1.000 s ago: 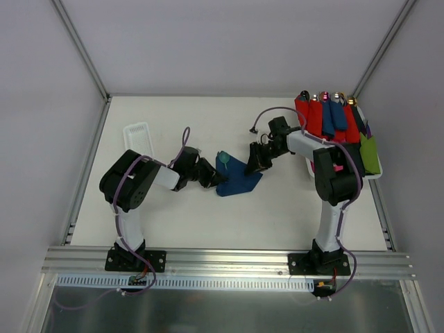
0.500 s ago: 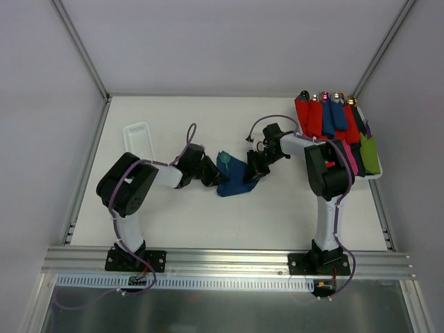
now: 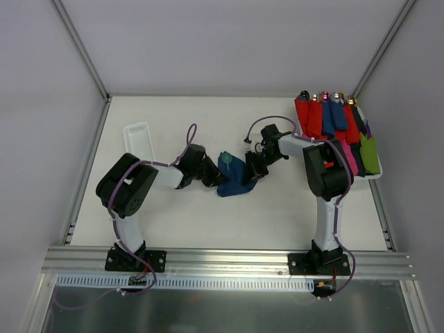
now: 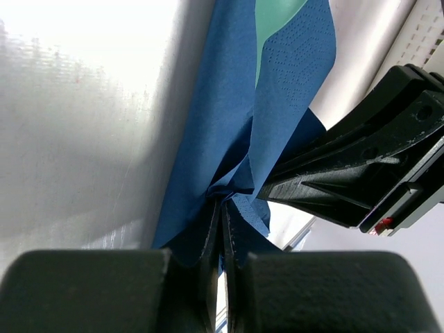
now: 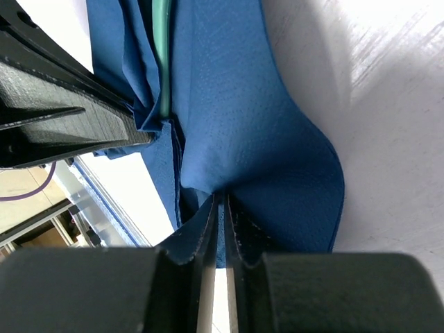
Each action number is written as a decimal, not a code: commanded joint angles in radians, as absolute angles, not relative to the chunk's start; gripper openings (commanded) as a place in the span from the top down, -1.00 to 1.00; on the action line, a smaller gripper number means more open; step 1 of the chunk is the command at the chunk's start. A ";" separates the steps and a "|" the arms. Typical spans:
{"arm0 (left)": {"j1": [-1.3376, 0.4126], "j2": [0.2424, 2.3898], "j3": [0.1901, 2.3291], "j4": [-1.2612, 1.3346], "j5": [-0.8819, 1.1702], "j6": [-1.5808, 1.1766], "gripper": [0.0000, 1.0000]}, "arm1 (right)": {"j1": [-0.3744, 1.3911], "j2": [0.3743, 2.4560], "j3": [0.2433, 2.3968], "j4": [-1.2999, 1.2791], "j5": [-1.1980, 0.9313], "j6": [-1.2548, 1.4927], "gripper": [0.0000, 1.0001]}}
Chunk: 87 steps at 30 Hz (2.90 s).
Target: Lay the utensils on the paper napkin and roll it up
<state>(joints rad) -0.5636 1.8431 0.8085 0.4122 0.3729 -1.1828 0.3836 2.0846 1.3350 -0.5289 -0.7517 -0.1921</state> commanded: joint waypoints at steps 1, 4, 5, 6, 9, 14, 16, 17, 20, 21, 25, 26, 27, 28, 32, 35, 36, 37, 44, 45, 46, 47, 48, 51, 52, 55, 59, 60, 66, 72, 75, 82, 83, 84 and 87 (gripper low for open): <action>-0.572 1.798 0.793 0.396 0.328 -1.189 0.99 | 0.393 2.050 1.325 -0.551 -0.726 -0.212 0.78; -0.571 1.801 0.785 0.377 0.318 -1.193 1.00 | 0.388 2.025 1.336 -0.568 -0.735 -0.229 0.71; -0.571 1.801 0.784 0.361 0.314 -1.193 1.00 | 0.381 2.002 1.341 -0.569 -0.738 -0.229 0.61; -0.569 1.799 0.782 0.353 0.305 -1.192 1.00 | 0.376 1.990 1.353 -0.572 -0.752 -0.227 0.57; -0.569 1.802 0.788 0.328 0.299 -1.187 1.00 | 0.364 1.948 1.374 -0.575 -0.790 -0.213 0.48; -0.569 1.810 0.795 0.316 0.298 -1.184 1.00 | 0.374 1.888 1.342 -0.511 -0.883 -0.143 0.46; -0.569 1.812 0.793 0.311 0.296 -1.184 1.00 | 0.385 1.890 1.335 -0.509 -0.913 -0.130 0.46; -0.569 1.809 0.793 0.311 0.295 -1.184 1.00 | 0.399 1.896 1.318 -0.505 -0.919 -0.120 0.48; -0.569 1.810 0.793 0.311 0.299 -1.184 1.00 | 0.413 1.925 1.278 -0.477 -0.922 -0.097 0.50; -0.569 1.810 0.795 0.313 0.299 -1.184 1.00 | 0.414 1.933 1.272 -0.474 -0.916 -0.089 0.51; -0.569 1.805 0.792 0.313 0.296 -1.183 1.00 | 0.417 1.976 1.255 -0.463 -0.874 -0.106 0.53; -0.569 1.807 0.792 0.317 0.298 -1.183 1.00 | 0.417 1.999 1.255 -0.463 -0.867 -0.110 0.54; -0.569 1.807 0.792 0.324 0.304 -1.183 1.00 | 0.417 2.008 1.255 -0.463 -0.855 -0.113 0.54; -0.569 1.809 0.792 0.328 0.305 -1.183 1.00 | 0.416 2.019 1.256 -0.463 -0.847 -0.120 0.54; -0.569 1.790 0.792 0.348 0.307 -1.174 1.00 | 0.428 2.054 1.256 -0.460 -0.810 -0.130 0.57; -0.569 1.778 0.798 0.411 0.339 -1.154 0.98 | 0.436 2.069 1.252 -0.459 -0.796 -0.124 0.60; -0.571 1.775 0.801 0.417 0.342 -1.152 0.96 | 0.437 2.074 1.253 -0.459 -0.790 -0.126 0.60; -0.572 1.773 0.805 0.434 0.347 -1.149 0.96 | 0.439 2.077 1.253 -0.459 -0.788 -0.124 0.60; -0.581 1.764 0.808 0.478 0.348 -1.183 0.92 | 0.445 2.080 1.256 -0.460 -0.784 -0.112 0.63; -0.581 1.764 0.805 0.488 0.348 -1.187 0.92 | 0.445 2.079 1.258 -0.459 -0.785 -0.112 0.63; -0.581 1.770 0.805 0.497 0.347 -1.196 0.92 | 0.446 2.079 1.258 -0.460 -0.785 -0.110 0.63; -0.581 1.775 0.807 0.497 0.350 -1.201 0.92 | 0.446 2.080 1.258 -0.459 -0.785 -0.112 0.63; -0.581 1.781 0.810 0.502 0.350 -1.203 0.93 | 0.446 2.079 1.258 -0.459 -0.787 -0.110 0.63; -0.584 1.812 0.816 0.517 0.360 -1.213 0.94 | 0.449 2.079 1.258 -0.459 -0.793 -0.107 0.63; -0.589 1.819 0.824 0.520 0.360 -1.216 0.94 | 0.448 2.079 1.261 -0.459 -0.796 -0.107 0.63; -0.592 1.851 0.839 0.529 0.368 -1.220 0.94 | 0.448 2.079 1.264 -0.459 -0.798 -0.106 0.63; -0.600 1.882 0.856 0.528 0.373 -1.223 0.93 | 0.449 2.077 1.267 -0.459 -0.802 -0.103 0.64; -0.601 1.887 0.857 0.525 0.373 -1.223 0.93 | 0.448 2.079 1.267 -0.459 -0.807 -0.103 0.64; -0.603 1.922 0.867 0.473 0.374 -1.233 0.60 | 0.449 2.066 1.269 -0.453 -0.833 -0.101 0.63; -0.604 1.925 0.865 0.390 0.353 -1.250 -0.19 | 0.448 1.993 1.255 -0.454 -0.870 -0.104 0.60; -0.603 1.927 0.867 0.370 0.339 -1.253 -0.49 | 0.443 1.926 1.238 -0.449 -0.890 -0.097 0.60; -0.603 1.936 0.894 0.302 0.322 -1.244 -0.93 | 0.417 1.743 1.138 -0.269 -0.937 0.076 0.56; -0.604 1.937 0.900 0.298 0.322 -1.243 -0.94 | 0.420 1.735 1.137 -0.258 -0.928 0.096 0.52; -0.604 1.939 0.902 0.296 0.325 -1.241 -0.95 | 0.419 1.732 1.137 -0.249 -0.907 0.144 0.50; -0.606 1.942 0.910 0.290 0.324 -1.243 -0.97 | 0.420 1.749 1.121 -0.207 -0.881 0.219 0.49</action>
<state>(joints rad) -0.5964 1.9053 0.9218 0.4496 0.3824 -1.2713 0.4248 1.7584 1.1423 -0.2790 -0.9009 0.0978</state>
